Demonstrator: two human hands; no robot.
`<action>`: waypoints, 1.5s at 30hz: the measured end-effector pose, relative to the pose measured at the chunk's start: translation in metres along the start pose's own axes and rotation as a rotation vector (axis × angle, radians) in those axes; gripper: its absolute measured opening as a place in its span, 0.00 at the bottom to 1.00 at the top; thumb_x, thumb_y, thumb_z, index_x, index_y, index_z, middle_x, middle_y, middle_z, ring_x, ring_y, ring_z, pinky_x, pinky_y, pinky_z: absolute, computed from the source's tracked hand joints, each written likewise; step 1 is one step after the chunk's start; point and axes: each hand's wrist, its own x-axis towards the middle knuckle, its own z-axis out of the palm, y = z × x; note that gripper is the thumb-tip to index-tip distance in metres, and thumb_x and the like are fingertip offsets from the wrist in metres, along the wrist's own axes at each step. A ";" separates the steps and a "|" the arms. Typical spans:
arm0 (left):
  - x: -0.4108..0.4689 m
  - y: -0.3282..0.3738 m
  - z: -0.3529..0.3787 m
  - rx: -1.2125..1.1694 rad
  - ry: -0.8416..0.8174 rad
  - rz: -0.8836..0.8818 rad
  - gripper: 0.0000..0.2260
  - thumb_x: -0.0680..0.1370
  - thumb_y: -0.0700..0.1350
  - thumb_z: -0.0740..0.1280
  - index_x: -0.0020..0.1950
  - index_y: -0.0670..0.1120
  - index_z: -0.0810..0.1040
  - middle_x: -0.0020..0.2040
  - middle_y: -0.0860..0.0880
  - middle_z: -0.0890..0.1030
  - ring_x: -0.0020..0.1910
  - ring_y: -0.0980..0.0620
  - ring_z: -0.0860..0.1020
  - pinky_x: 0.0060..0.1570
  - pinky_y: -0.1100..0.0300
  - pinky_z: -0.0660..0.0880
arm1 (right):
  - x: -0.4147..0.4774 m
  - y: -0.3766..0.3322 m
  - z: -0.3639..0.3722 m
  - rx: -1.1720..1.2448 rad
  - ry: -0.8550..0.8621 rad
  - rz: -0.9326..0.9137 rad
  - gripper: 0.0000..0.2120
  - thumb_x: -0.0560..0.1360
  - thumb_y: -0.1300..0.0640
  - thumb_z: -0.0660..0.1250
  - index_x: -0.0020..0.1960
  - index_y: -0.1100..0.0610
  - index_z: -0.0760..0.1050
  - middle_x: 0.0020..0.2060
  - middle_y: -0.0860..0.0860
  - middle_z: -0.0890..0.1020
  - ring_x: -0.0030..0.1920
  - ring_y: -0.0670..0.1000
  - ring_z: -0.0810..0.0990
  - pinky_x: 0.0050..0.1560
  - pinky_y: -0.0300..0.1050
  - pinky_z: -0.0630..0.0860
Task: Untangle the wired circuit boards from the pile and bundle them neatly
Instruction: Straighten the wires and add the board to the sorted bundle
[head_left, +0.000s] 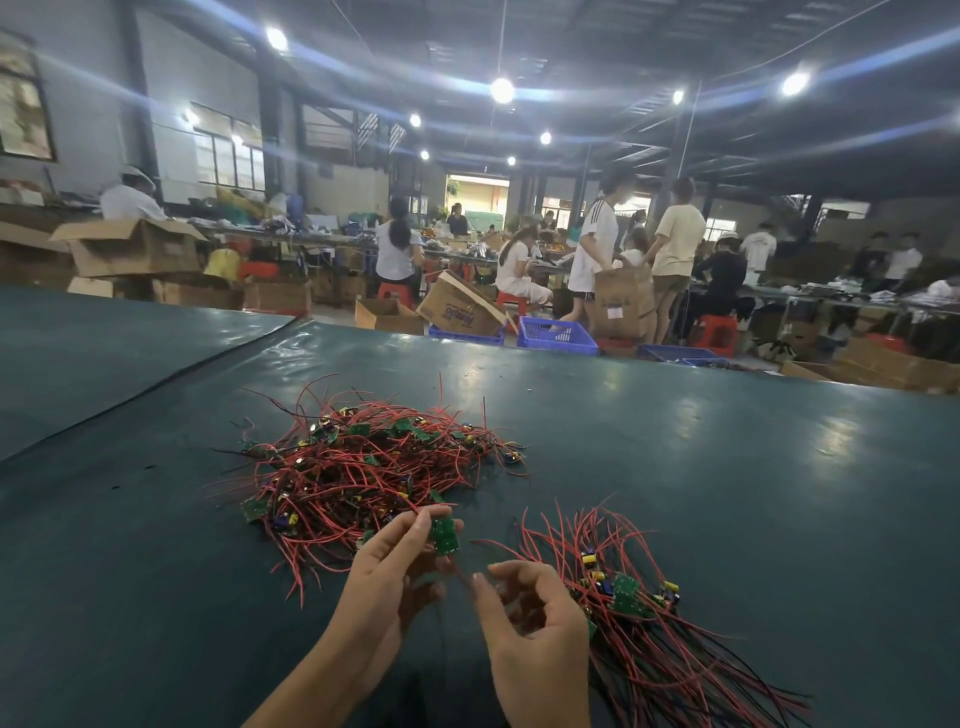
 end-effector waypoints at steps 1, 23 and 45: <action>0.000 0.001 0.000 -0.010 -0.003 0.000 0.11 0.72 0.48 0.66 0.48 0.46 0.84 0.48 0.44 0.85 0.35 0.54 0.80 0.28 0.63 0.74 | 0.000 -0.001 0.000 0.033 0.004 0.011 0.09 0.69 0.56 0.77 0.33 0.50 0.78 0.27 0.47 0.78 0.26 0.44 0.72 0.30 0.34 0.69; -0.007 -0.002 0.007 0.080 -0.158 -0.085 0.07 0.75 0.41 0.63 0.50 0.41 0.77 0.50 0.43 0.84 0.39 0.52 0.80 0.29 0.63 0.72 | 0.007 0.000 0.001 0.281 -0.005 0.314 0.06 0.74 0.57 0.71 0.39 0.56 0.80 0.25 0.50 0.78 0.23 0.44 0.71 0.28 0.38 0.68; -0.009 -0.006 0.009 0.335 -0.117 -0.155 0.06 0.75 0.43 0.70 0.44 0.40 0.83 0.40 0.43 0.85 0.31 0.52 0.79 0.33 0.63 0.75 | 0.011 -0.011 -0.006 0.251 0.050 0.380 0.07 0.74 0.59 0.71 0.37 0.56 0.84 0.27 0.52 0.82 0.24 0.45 0.74 0.31 0.41 0.72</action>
